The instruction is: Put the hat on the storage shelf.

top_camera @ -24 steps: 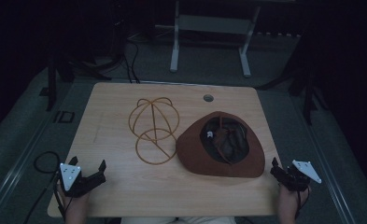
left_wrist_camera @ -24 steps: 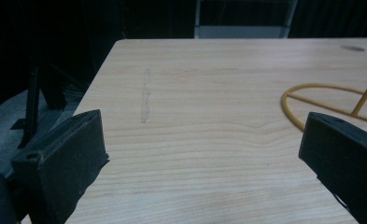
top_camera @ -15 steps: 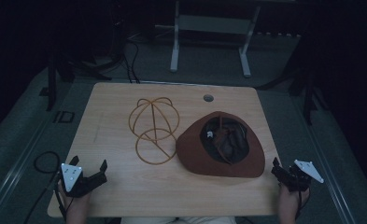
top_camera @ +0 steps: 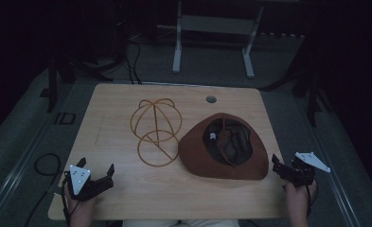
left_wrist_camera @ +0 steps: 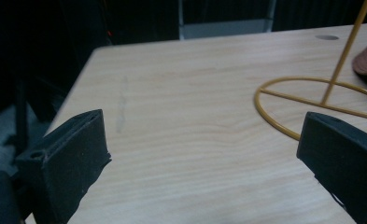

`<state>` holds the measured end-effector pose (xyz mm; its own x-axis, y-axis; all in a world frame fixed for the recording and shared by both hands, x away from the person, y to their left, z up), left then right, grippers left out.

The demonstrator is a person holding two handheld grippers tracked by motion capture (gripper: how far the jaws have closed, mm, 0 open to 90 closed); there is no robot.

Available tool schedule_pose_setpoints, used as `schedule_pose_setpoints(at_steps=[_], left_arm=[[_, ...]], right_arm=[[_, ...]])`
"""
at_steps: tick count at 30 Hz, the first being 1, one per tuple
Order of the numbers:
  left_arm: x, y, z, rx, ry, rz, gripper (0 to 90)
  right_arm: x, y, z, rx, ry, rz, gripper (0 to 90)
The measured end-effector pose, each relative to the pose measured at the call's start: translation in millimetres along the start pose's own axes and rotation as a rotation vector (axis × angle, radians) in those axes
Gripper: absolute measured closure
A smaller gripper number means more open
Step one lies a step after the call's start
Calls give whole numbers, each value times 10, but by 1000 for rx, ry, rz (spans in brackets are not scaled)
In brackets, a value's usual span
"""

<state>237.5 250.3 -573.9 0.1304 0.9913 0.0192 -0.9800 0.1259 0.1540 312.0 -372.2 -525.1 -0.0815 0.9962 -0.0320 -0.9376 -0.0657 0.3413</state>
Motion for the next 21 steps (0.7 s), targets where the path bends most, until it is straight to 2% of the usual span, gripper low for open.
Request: schedule_pose_setpoints(at_steps=[2, 5, 9, 12, 15, 21], left_arm=[[-6, -2, 5, 15, 43, -41, 23], [-33, -13, -4, 43, 42, -78, 23], [-62, -26, -9, 55, 60, -109, 23], [-85, -28, -8, 60, 47, -123, 23], [-107, -26, -2, 61, 33, -117, 23], [-106, -23, 3, 72, 28, -114, 23]], right_arm=[[20, -17, 87, 14, 15, 7, 132], [64, -76, 196, 57, 51, 24, 132], [163, -173, 319, 93, 70, 88, 132], [231, -248, 381, 99, 58, 124, 131], [301, -351, 436, 105, 33, 156, 125], [447, -589, 501, 120, 35, 226, 135]])
Point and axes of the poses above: each handheld gripper's, and its own axes: y roughly backward along the jaws, z roughly out of its top, x roughly to its left, the point moved 2 cm from there along -y, roughly forward along the jaws, and after that the axes turned 7 degrees about -x, right-handed, at the moved point
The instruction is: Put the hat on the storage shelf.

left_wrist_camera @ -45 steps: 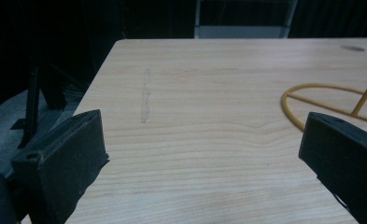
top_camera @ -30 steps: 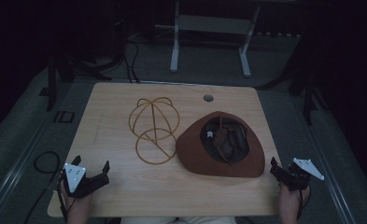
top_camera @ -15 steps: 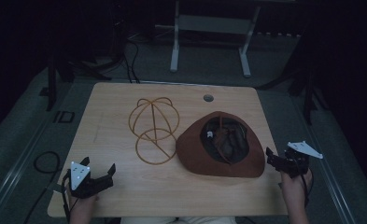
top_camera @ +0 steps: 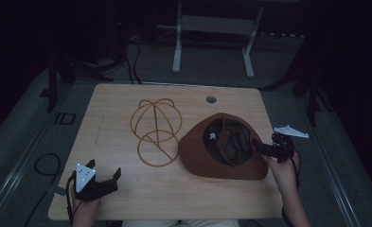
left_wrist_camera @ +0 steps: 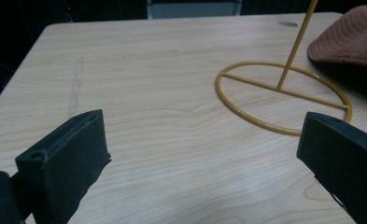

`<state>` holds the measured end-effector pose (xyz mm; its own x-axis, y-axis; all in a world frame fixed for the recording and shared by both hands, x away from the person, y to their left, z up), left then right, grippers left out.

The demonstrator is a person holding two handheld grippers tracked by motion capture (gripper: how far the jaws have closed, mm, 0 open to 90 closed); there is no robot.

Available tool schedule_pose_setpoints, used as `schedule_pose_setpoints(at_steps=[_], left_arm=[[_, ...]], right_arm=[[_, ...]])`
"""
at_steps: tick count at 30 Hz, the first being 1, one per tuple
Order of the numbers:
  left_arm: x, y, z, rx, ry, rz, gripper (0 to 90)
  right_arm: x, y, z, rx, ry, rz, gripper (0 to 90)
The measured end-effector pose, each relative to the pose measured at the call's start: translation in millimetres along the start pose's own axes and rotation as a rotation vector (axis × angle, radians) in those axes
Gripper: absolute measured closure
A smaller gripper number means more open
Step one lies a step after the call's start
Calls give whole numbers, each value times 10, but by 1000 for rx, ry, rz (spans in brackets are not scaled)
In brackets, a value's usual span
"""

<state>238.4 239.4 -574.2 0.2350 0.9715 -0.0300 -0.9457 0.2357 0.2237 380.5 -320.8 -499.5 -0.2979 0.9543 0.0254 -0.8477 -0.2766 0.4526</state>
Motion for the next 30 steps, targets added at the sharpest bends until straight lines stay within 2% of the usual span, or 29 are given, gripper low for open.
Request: schedule_pose_setpoints(at_steps=[2, 7, 10, 14, 16, 18, 20, 24, 28, 30], left_arm=[[3, 0, 0, 4, 4, 0, 23], [18, 5, 6, 6, 14, 5, 23], [23, 1, 3, 11, 13, 6, 24], [21, -4, 4, 12, 10, 5, 23], [20, -9, 3, 15, 11, 1, 23], [20, -8, 1, 15, 10, 1, 23], [25, -8, 0, 17, 11, 3, 23], [30, -12, 0, 18, 13, 2, 24], [26, -12, 0, 20, 13, -7, 23], [26, -13, -1, 21, 12, -6, 23]], right_arm=[[25, -98, 38, 3, 4, 20, 135], [65, -234, 107, 12, 23, 19, 137], [98, -384, 185, 38, 32, 26, 140], [119, -441, 216, 43, 33, 27, 144], [145, -538, 248, 57, 51, 20, 173], [161, -606, 246, 79, 40, 35, 173], [192, -661, 235, 89, 51, 38, 173], [210, -801, 187, 134, 109, 3, 190], [189, -946, 117, 196, 135, -33, 216], [187, -1007, 77, 231, 137, -32, 226]])
Point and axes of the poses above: each handheld gripper's, and its own axes: y roughly backward along the jaws, z roughly out of its top, x roughly to its left, the point moved 2 cm from there along -y, roughly forward along the jaws, and after that the axes turned 7 degrees about -x, right-handed, at the moved point
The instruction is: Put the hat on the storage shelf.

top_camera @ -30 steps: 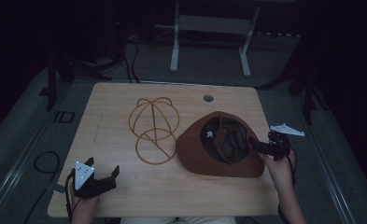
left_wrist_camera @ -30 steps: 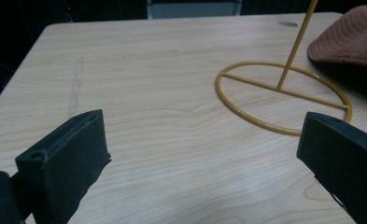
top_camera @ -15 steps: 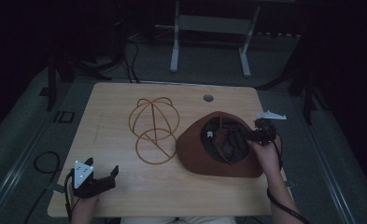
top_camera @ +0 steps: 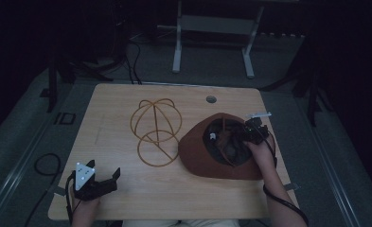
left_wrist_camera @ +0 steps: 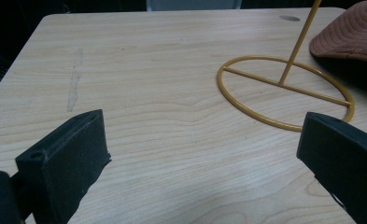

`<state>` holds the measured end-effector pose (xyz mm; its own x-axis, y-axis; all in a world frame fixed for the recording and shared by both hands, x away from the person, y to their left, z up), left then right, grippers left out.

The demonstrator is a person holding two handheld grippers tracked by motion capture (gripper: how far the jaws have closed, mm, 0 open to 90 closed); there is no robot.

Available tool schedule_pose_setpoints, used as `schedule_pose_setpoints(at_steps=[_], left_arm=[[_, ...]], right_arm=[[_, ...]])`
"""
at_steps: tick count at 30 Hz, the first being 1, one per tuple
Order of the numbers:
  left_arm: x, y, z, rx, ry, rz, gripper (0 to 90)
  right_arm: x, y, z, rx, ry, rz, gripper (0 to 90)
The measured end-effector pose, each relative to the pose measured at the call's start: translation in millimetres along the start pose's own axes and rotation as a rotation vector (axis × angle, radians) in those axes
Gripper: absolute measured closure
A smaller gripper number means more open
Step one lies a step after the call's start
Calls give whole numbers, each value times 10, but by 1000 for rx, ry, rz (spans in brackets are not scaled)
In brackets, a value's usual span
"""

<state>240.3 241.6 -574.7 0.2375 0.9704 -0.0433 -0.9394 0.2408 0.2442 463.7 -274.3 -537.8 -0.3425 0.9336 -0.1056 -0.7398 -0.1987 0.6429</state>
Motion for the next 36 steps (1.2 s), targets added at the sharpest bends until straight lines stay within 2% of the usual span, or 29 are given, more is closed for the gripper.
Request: schedule_pose_setpoints(at_steps=[2, 5, 8, 10, 14, 20, 21, 23, 25, 29, 31, 34, 36], left_arm=[[1, -4, -2, 2, 2, 0, 23], [0, -5, -4, 3, 0, -1, 23], [-2, -7, -5, 4, 3, -5, 23], [-1, -6, -5, 5, 2, -4, 24], [9, 2, -4, 4, 6, 5, 23], [7, 2, -1, 5, 6, 9, 24], [3, 2, 2, 5, 3, 7, 24], [-10, 5, 4, 5, -4, 9, 23], [-14, 13, 9, 4, -6, 9, 24], [-14, 9, 16, 14, -15, 15, 24], [-26, 9, 19, 21, -25, -7, 23], [-62, 1, 19, 42, -58, -15, 23], [-76, -1, 24, 44, -61, -24, 24]], right_arm=[[11, -42, -18, 18, 1, -13, 314], [20, -75, -34, 31, -8, -35, 384], [52, -140, -64, 61, -5, -37, 449], [85, -187, -93, 70, 10, -49, 475], [131, -225, -145, 52, 39, -101, 555], [134, -196, -138, 48, 99, -172, 811], [142, -187, -139, 37, 105, -180, 822], [127, -160, -141, 17, 83, -178, 836], [92, -65, -118, -26, 40, -165, 841], [8, 221, -25, -139, -20, -145, 843], [-27, 367, 26, -186, -46, -123, 844], [-59, 594, 95, -260, -71, -104, 844], [-79, 737, 135, -312, -100, -82, 844]])
Point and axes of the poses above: each handheld gripper's, and its own axes: y roughly backward along the jaws, z roughly out of its top, x roughly to its left, the point moved 2 cm from there along -y, roughly forward along the jaws, and after that the axes turned 7 degrees about -x, right-handed, at the moved point
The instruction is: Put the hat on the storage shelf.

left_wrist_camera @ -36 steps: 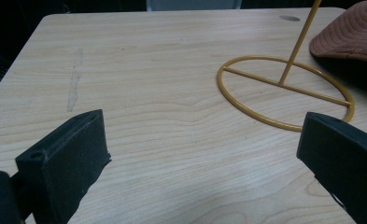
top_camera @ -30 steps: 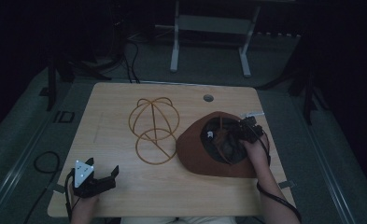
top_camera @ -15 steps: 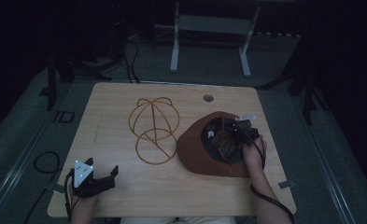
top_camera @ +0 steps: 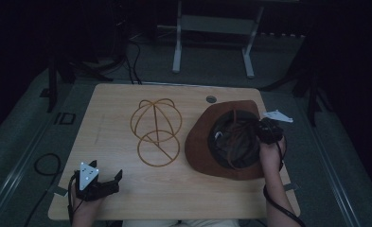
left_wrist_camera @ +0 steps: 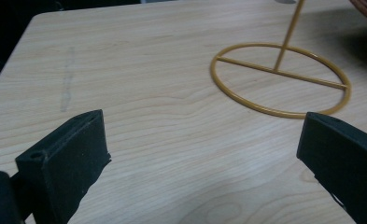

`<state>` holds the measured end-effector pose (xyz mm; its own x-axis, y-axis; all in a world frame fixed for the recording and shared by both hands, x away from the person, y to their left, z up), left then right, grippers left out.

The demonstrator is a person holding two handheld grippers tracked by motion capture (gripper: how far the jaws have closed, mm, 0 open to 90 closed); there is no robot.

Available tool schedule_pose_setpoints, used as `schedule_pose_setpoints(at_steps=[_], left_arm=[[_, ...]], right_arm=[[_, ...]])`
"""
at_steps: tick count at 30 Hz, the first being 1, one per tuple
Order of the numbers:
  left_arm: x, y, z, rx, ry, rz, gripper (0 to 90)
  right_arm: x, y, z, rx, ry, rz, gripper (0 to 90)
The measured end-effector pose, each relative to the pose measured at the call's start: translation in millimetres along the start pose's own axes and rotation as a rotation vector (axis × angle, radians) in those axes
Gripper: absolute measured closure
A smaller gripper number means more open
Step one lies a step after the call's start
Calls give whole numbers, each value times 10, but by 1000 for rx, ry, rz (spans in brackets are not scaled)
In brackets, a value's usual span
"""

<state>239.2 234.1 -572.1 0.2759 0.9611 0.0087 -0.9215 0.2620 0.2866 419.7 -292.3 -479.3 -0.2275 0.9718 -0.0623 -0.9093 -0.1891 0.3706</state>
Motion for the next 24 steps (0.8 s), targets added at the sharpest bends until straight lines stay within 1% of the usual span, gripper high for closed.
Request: schedule_pose_setpoints(at_steps=[1, 2, 3, 5, 7, 8, 9, 10, 11, 12, 13, 14, 15, 16, 17, 18, 20, 21, 22, 23, 24], left_arm=[[0, 0, 0, 0, 0, 0, 23], [-10, 2, 9, 3, 2, -1, 23], [-14, 9, 21, 0, 9, -4, 24], [-18, 19, 39, -6, 16, -8, 23], [-21, 32, 57, -10, 17, -6, 24], [-24, 41, 71, -13, 17, -6, 23], [-28, 50, 86, -14, 18, -6, 24], [-53, 81, 129, -21, 42, -25, 24], [-53, 81, 129, -21, 42, -25, 24], [-77, 101, 158, -32, 47, -38, 24], [-134, 133, 239, -39, 40, -60, 24], [-134, 133, 239, -39, 40, -60, 23], [-184, 167, 338, -54, 49, -88, 24], [-210, 181, 390, -57, 45, -96, 24], [-210, 181, 390, -57, 45, -96, 24], [-232, 198, 445, -67, 40, -105, 24], [-266, 230, 564, -83, 33, -124, 24], [-286, 267, 695, -106, 40, -144, 24], [-288, 284, 766, -115, 40, -155, 24], [-288, 284, 766, -115, 40, -155, 24], [-290, 300, 836, -123, 36, -158, 24]], right_arm=[[0, 0, 0, 0, 0, 0, 844], [-10, 59, 38, -25, -12, 7, 844], [-29, 203, 138, -76, -34, 26, 844], [-42, 288, 203, -107, -30, 18, 844], [-50, 316, 224, -117, -32, 19, 844], [-74, 393, 282, -136, -38, 24, 844], [-81, 424, 306, -144, -34, 21, 844], [-87, 455, 329, -151, -34, 24, 844], [-87, 455, 329, -151, -34, 24, 844], [-93, 482, 351, -155, -33, 24, 844], [-97, 526, 390, -165, -27, 25, 843], [-97, 526, 390, -165, -27, 25, 843], [-96, 559, 421, -169, -18, 23, 843], [-98, 573, 433, -174, -18, 27, 843], [-98, 573, 433, -174, -18, 27, 843], [-100, 599, 454, -177, -11, 25, 843], [-102, 622, 476, -182, -10, 27, 843], [-102, 632, 487, -186, -7, 27, 843], [-102, 642, 499, -188, -2, 27, 843], [-102, 642, 499, -188, -2, 27, 843], [-100, 651, 510, -189, -2, 29, 843]])
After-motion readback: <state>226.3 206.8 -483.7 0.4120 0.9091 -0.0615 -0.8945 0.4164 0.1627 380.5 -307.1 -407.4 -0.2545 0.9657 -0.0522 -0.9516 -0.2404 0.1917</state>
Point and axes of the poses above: each handheld gripper's, and its own axes: y roughly backward along the jaws, z roughly out of its top, x roughly to its left, the point moved 2 cm from there along -y, roughly forward along the jaws, and after that the axes turned 7 degrees about -x, right-handed, at the moved point
